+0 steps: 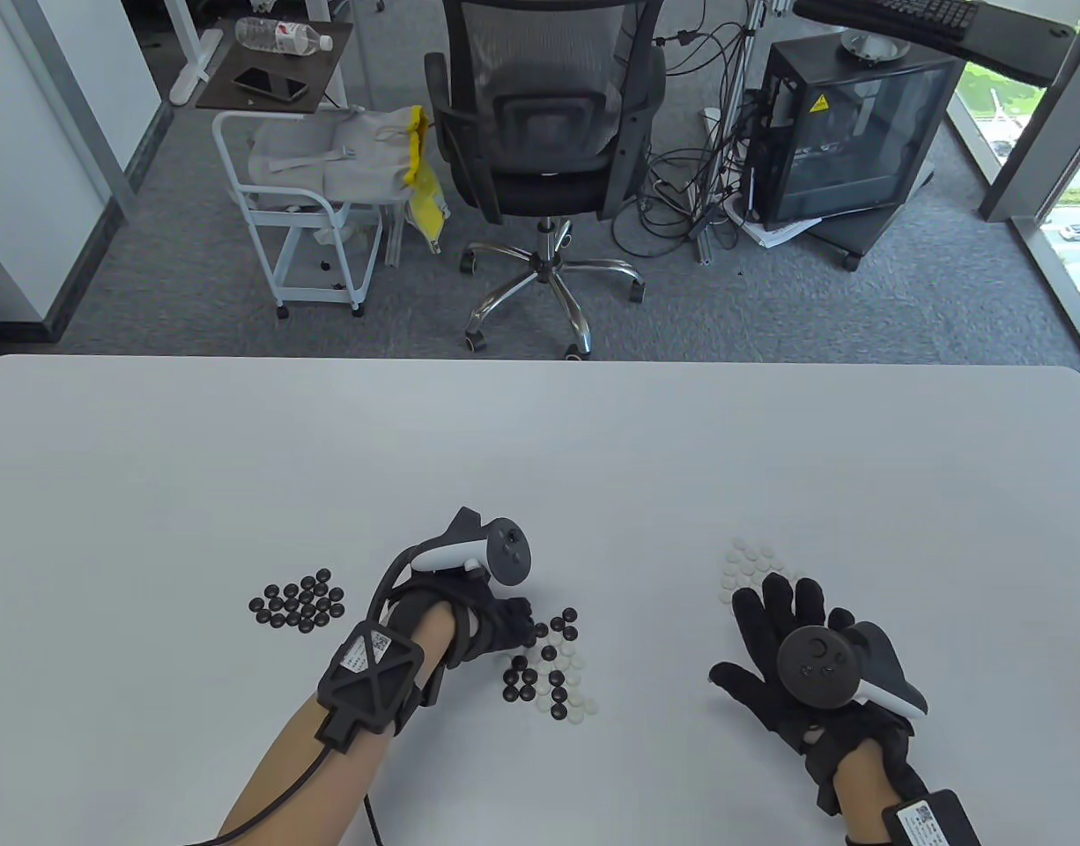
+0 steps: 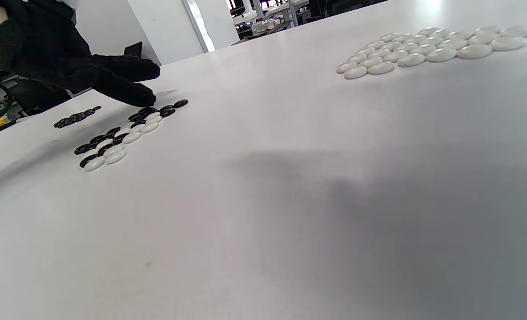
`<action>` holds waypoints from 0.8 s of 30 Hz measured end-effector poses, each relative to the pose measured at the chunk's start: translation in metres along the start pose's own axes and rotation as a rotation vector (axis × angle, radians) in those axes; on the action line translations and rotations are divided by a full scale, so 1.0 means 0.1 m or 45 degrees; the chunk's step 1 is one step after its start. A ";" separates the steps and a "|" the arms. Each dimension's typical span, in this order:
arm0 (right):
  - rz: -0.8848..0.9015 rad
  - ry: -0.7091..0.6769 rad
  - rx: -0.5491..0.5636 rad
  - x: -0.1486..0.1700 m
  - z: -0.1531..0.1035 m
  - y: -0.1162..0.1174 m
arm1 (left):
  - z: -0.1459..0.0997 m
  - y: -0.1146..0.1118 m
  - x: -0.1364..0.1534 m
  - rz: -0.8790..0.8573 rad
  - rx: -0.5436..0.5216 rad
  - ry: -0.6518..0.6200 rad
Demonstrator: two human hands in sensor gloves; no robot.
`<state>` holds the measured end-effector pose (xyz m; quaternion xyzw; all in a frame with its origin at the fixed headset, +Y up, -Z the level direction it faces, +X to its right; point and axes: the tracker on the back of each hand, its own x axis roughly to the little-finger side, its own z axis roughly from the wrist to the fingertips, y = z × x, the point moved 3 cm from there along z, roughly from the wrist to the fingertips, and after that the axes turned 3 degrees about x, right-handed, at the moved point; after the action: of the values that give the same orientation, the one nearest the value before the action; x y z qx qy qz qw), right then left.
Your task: Go stone sorting task
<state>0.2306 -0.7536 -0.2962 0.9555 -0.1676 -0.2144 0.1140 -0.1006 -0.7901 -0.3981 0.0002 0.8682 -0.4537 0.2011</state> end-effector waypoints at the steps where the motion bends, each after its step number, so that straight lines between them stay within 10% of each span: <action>1: -0.001 0.001 -0.001 0.00 0.00 0.00 | 0.00 0.01 0.04 0.005 -0.011 0.031; 13: -0.009 0.004 -0.013 -0.01 0.00 0.01 | -0.30 0.11 1.24 -0.322 -0.067 0.458; 24: -0.013 0.004 -0.021 -0.01 0.01 0.01 | -0.54 -0.06 1.71 -0.386 -0.073 0.626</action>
<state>0.2289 -0.7548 -0.2963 0.9556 -0.1607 -0.2151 0.1212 -0.2775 -0.7825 -0.4256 -0.0251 0.8934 -0.4402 -0.0856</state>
